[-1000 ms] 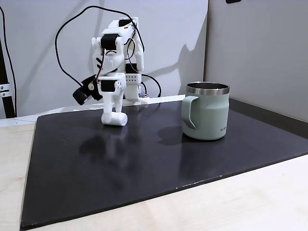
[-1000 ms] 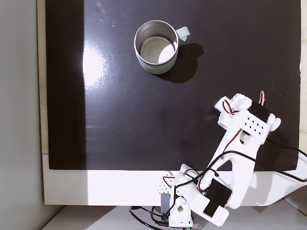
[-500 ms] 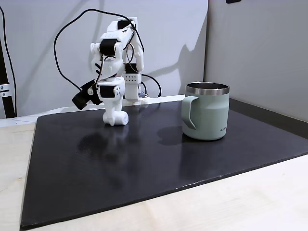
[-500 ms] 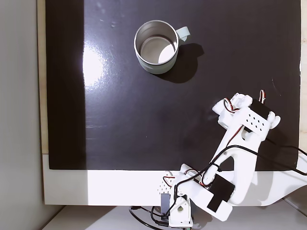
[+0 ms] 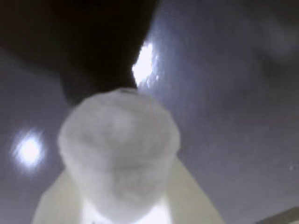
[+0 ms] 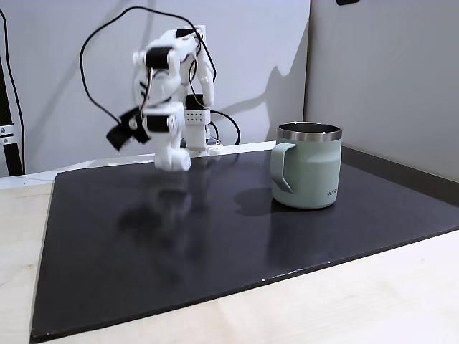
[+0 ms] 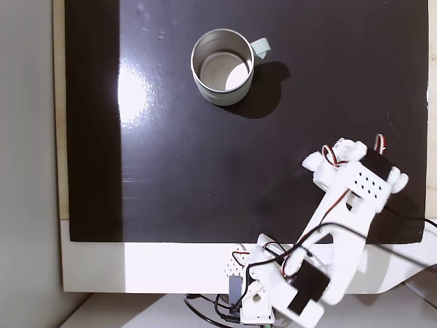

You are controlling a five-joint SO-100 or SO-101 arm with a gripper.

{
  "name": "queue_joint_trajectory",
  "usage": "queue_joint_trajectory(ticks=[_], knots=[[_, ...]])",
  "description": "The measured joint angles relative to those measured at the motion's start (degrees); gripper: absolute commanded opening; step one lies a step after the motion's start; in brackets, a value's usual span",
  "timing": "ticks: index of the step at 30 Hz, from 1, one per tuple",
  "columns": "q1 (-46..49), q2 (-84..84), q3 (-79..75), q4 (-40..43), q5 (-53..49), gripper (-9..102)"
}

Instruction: Grasp a gauze and put it in the cup.

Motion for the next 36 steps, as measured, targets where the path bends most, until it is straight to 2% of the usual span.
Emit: queue_joint_trajectory(ticks=[8, 14, 20, 28, 36], knots=[[-1.41, 6.5, -12.13, 13.18, 2.55, 4], [-2.46, 6.77, -21.71, 19.51, 3.25, 4], [-6.77, 4.83, -31.82, 22.68, 6.77, 4], [-17.4, -10.9, -50.89, 24.52, 12.57, 3], [-27.42, -19.95, -68.03, 24.79, 13.45, 3]])
